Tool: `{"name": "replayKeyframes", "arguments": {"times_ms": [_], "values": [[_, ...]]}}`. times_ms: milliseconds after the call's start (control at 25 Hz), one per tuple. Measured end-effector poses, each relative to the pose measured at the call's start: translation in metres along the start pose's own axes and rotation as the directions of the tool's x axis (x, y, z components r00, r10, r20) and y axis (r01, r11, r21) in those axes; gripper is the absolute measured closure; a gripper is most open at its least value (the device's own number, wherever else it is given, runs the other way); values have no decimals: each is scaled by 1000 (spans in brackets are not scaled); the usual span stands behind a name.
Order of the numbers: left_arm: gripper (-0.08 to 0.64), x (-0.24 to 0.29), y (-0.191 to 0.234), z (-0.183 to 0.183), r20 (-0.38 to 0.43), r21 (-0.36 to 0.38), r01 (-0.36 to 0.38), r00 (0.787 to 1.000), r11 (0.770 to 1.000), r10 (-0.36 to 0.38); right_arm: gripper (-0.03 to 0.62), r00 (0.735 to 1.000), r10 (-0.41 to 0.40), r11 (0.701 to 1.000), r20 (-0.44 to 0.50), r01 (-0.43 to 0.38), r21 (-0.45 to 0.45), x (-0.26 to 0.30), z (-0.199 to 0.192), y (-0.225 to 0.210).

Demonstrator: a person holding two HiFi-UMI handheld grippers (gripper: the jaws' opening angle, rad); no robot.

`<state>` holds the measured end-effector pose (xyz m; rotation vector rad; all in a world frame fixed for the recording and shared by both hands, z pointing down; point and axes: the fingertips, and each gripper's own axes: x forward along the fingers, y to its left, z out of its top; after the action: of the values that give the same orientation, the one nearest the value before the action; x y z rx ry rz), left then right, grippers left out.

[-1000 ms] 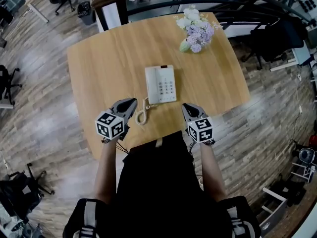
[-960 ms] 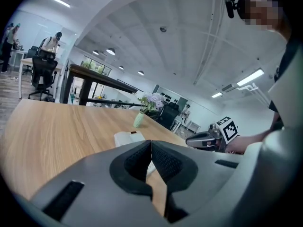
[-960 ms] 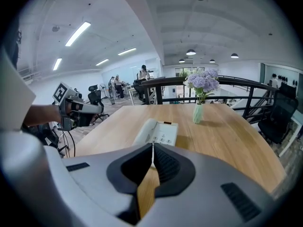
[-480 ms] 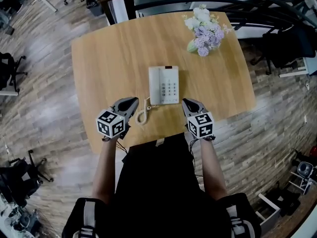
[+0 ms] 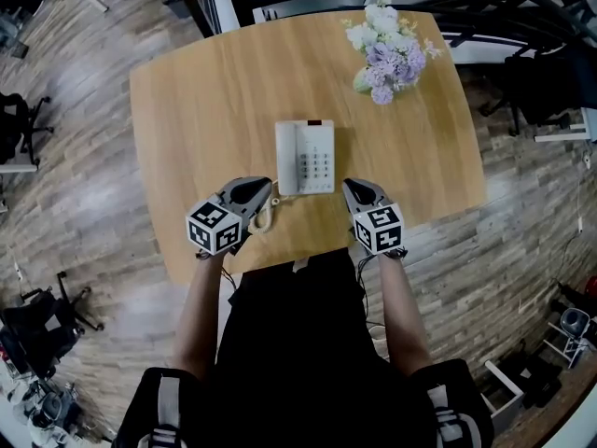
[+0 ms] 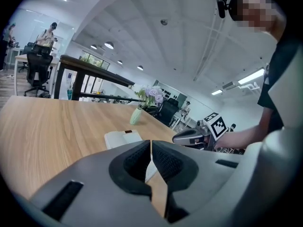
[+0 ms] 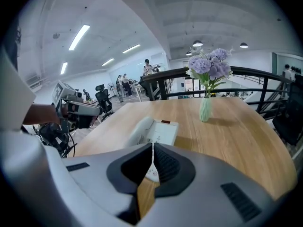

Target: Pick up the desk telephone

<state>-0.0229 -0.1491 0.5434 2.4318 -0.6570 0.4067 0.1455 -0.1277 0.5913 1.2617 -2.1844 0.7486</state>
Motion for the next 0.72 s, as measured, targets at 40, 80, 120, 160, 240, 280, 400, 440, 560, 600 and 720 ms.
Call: {"name": "replayKeyframes", "arguments": {"times_ms": [40,80,120,160,240,280,400,440,560,600,720], "values": [[537,3,0,1,0,-1,3,1000,1000,-3,566,1000,2,1000,-4,-2,3,1,-1,-2],[537,6,0,1,-2,-3,5,1000,1000,-5,566,1000,4,1000,-8,-4,6,2,-3,-3],[537,8,0,1,-6,-6,5,1000,1000,-5,566,1000,7,1000,-13,-7,9,3,-4,-5],[537,11,1,0,-10,-9,4,1000,1000,-4,566,1000,10,1000,-17,-10,11,4,-6,-5],[537,15,2,-2,-14,-20,5,1000,1000,-5,566,1000,15,1000,-24,-15,12,6,-7,-8],[537,17,2,-3,-15,-25,6,1000,1000,-7,566,1000,18,1000,-26,-17,13,7,-8,-9],[537,24,4,-8,-21,-38,1,1000,999,-2,566,999,26,1000,-36,-25,11,11,-9,-14],[537,26,5,-11,-27,-41,-3,1000,999,2,566,999,28,1000,-42,-28,9,13,-10,-16],[536,32,8,-21,-52,-53,-6,999,999,4,566,998,32,999,-58,-32,6,17,-11,-22],[533,34,9,-25,-59,-64,-2,998,998,-1,566,997,34,999,-63,-34,5,19,-12,-23],[409,41,12,-34,-75,-112,12,997,994,-20,566,996,43,999,-75,-43,3,26,-11,-27]]}}
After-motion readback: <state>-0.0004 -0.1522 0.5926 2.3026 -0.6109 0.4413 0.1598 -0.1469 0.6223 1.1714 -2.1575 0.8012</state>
